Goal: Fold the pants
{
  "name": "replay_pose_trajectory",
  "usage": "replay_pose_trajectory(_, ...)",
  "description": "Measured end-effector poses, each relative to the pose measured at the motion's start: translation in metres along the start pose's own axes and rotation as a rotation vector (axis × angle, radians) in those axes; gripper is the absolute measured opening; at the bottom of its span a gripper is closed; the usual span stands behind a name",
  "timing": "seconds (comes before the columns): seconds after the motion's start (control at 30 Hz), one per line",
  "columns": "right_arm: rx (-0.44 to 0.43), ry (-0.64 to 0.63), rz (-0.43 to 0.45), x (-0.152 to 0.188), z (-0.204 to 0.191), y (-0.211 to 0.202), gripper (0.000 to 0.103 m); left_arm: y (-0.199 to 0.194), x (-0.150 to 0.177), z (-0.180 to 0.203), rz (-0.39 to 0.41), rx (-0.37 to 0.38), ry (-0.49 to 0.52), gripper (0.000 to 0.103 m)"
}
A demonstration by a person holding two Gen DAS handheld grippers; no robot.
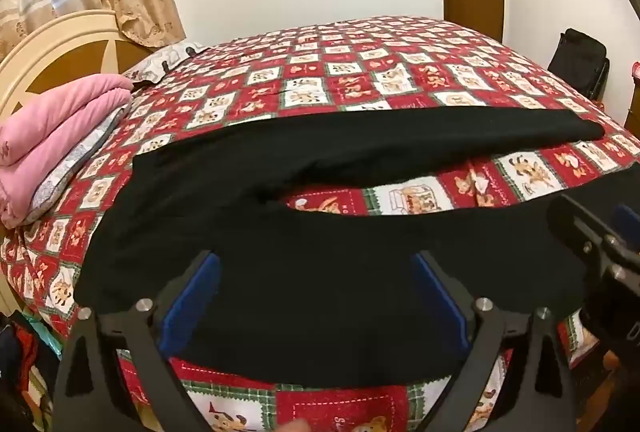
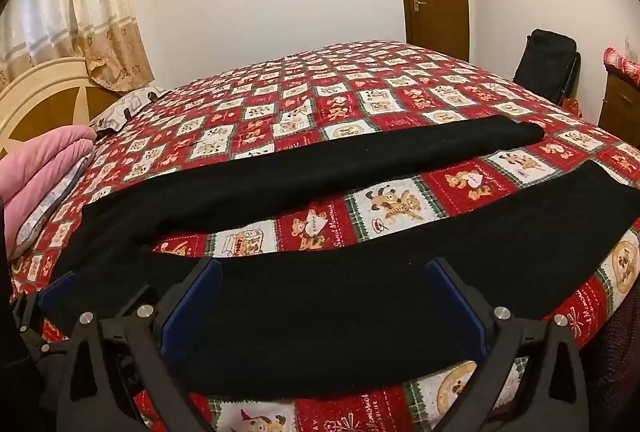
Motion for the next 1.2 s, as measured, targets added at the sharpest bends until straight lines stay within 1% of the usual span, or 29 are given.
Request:
replay_pose_trajectory(0.07,-0.004,0.000,0.006,0.001,0.000,0.002,0.102,0.000,0.001,0.005,-0.006,0.007,-0.027,0.099)
replay_pose_trajectory(0.1,-0.013,0.013,0.019,0.001,0.001,0.001,0.102,-0.002,0.005,-0.006,-0.004,0.050,-0.051,0.098)
replay_pose_trajectory(0.13,-0.011,0.012,0.017,0.002,0.002,0.001,0.102,0.001,0.009,-0.015,-0.022,0.079,-0.095,0.098)
replay_pose_trajectory(0.17,-0.009,0.011,0.014,0.002,0.002,0.001,0.102,0.000,0.014,-0.016,-0.029,0.088,-0.120,0.098)
replay_pose_trajectory(0.23,-0.008,0.011,0.014,0.001,0.001,-0.001,0.102,0.000,0.025,-0.017,-0.046,0.132,-0.138,0.098)
replay_pose_trajectory(0.27,0.006,-0.003,0.004,0.001,-0.001,0.000,0.102,-0.001,0.029,-0.016,-0.056,0.141,-0.142,0.098)
replay_pose_trajectory(0.3,0.008,-0.002,0.008,0.001,-0.001,-0.001,0.102,-0.003,0.031,-0.016,-0.059,0.134,-0.143,0.098)
replay_pose_trajectory(0.33,0.010,-0.002,0.011,0.001,-0.001,0.000,0.102,-0.006,0.032,-0.017,-0.054,0.128,-0.144,0.098)
replay_pose_trajectory(0.4,0.005,-0.001,0.022,0.000,-0.001,-0.003,0.102,-0.015,0.033,-0.020,-0.021,0.139,-0.160,0.098)
replay_pose_trajectory(0.47,0.003,-0.006,0.033,0.000,-0.001,-0.006,0.102,-0.021,0.033,-0.024,0.009,0.170,-0.182,0.100)
replay_pose_trajectory(0.57,0.007,-0.015,0.046,0.000,-0.004,-0.009,0.102,-0.022,0.034,-0.024,0.013,0.191,-0.182,0.100)
replay_pose_trajectory(0.67,0.004,-0.012,0.041,0.000,-0.004,-0.009,0.102,-0.020,0.031,-0.025,0.008,0.168,-0.169,0.100)
replay_pose_trajectory(0.77,0.006,-0.011,0.038,0.000,-0.004,-0.008,0.102,-0.015,0.029,-0.032,0.013,0.088,-0.168,0.100)
replay_pose_trajectory(0.8,0.004,-0.010,0.036,0.001,-0.004,-0.007,0.102,-0.012,0.029,-0.035,0.006,0.074,-0.172,0.100)
replay_pose_trajectory(0.93,0.005,-0.011,0.022,0.003,-0.003,-0.004,0.102,0.001,0.034,-0.044,-0.039,0.062,-0.194,0.100)
replay_pose_trajectory(1.03,0.002,-0.013,0.023,0.003,-0.004,-0.005,0.102,0.003,0.035,-0.044,-0.040,0.016,-0.168,0.100)
replay_pose_trajectory(1.2,-0.002,-0.020,0.022,0.004,-0.006,-0.005,0.102,0.002,0.036,-0.043,-0.042,0.022,-0.157,0.100)
Point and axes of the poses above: each gripper's, at about its wrist camera, not at the fingertips, and y roughly the way its jaws point, z to its right, x to its underside, the point moved 1 cm from there along y, roughly the way its jaws point, and after that the axes turned 6 degrees about y, right-handed, at the moved point
